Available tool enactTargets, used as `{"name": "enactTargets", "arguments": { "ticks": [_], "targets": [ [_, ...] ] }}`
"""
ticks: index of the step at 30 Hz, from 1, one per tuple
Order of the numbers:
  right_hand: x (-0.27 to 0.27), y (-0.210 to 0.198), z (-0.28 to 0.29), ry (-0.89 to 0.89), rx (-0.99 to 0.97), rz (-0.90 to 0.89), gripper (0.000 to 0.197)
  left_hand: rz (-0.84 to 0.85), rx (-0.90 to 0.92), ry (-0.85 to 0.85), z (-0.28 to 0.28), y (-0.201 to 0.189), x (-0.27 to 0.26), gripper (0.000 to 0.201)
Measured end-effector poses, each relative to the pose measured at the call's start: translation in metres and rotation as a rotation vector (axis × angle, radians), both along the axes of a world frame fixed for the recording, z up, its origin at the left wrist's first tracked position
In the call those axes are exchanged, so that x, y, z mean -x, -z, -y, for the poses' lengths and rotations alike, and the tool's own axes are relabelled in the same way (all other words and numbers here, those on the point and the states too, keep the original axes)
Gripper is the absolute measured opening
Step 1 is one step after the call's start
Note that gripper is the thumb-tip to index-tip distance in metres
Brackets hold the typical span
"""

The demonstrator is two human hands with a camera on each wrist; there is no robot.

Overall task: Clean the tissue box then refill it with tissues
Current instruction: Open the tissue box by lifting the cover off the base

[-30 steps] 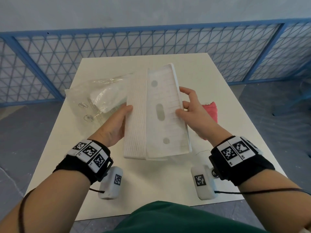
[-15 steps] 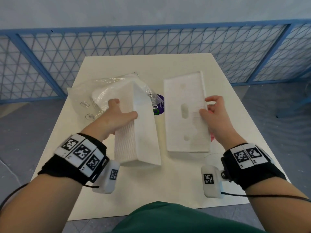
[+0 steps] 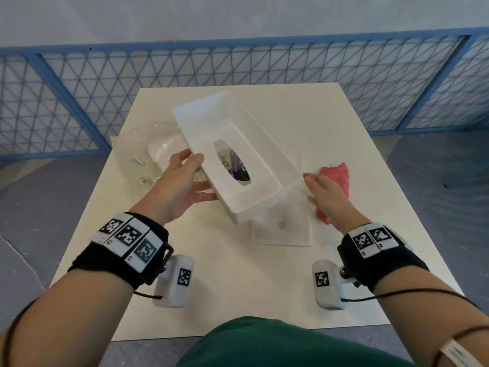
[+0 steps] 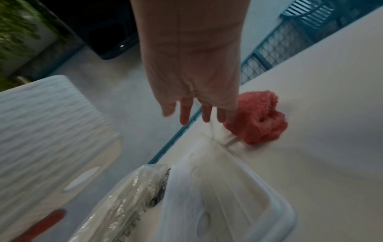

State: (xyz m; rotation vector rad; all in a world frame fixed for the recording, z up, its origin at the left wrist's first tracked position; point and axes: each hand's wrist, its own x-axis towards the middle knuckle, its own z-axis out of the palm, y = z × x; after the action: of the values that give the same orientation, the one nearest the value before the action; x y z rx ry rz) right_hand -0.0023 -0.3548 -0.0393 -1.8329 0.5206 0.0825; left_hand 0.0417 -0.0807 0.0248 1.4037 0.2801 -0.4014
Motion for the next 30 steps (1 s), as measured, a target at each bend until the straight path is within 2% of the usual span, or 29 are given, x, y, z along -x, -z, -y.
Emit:
{"name": "enactTargets", "arguments": {
  "ticks": [3,4,6,7,9,12,14,19,24,26,28,30],
  "targets": [
    [0.001,-0.02,-0.002,-0.05,-0.255,-0.02,0.052,-0.003,-0.02,0.074,0.018,0.004,-0.001,0.046],
    [0.003,-0.025,-0.002,-0.071,-0.32,-0.023,0.048,-0.001,-0.035,0.095,0.026,0.005,0.0,0.045],
    [0.01,-0.03,-0.001,-0.131,-0.302,-0.023,0.023,0.013,-0.059,0.107,0.04,0.01,0.002,0.043],
    [0.013,-0.029,0.0,-0.135,-0.275,-0.008,0.018,0.023,-0.066,0.118,0.046,0.014,0.001,0.042],
    [0.019,-0.02,0.001,-0.098,-0.234,0.012,0.026,0.035,-0.117,0.201,0.051,0.023,0.001,0.043],
    [0.027,-0.006,-0.002,-0.029,-0.218,-0.016,0.032,-0.014,-0.209,0.431,0.052,0.038,0.007,0.048],
    [0.032,0.002,-0.006,-0.042,-0.156,-0.051,0.04,-0.064,-0.22,0.519,0.052,0.047,0.014,0.05],
    [0.043,0.017,-0.001,-0.204,-0.036,-0.166,0.064,-0.134,-0.199,0.559,0.059,0.054,0.031,0.044],
    [0.039,0.014,0.002,-0.154,0.057,-0.172,0.054,-0.131,-0.16,0.585,0.07,0.064,0.035,0.052],
    [0.033,0.013,0.0,-0.122,0.177,-0.23,0.054,-0.106,-0.201,0.602,0.07,0.066,0.034,0.053],
    [0.023,0.008,-0.005,-0.057,0.377,-0.263,0.062,-0.04,-0.313,0.571,0.063,0.066,0.026,0.054],
    [0.01,-0.005,-0.014,-0.018,0.567,-0.174,0.069,0.118,-0.467,0.43,0.047,0.061,0.01,0.049]
  ]
}}
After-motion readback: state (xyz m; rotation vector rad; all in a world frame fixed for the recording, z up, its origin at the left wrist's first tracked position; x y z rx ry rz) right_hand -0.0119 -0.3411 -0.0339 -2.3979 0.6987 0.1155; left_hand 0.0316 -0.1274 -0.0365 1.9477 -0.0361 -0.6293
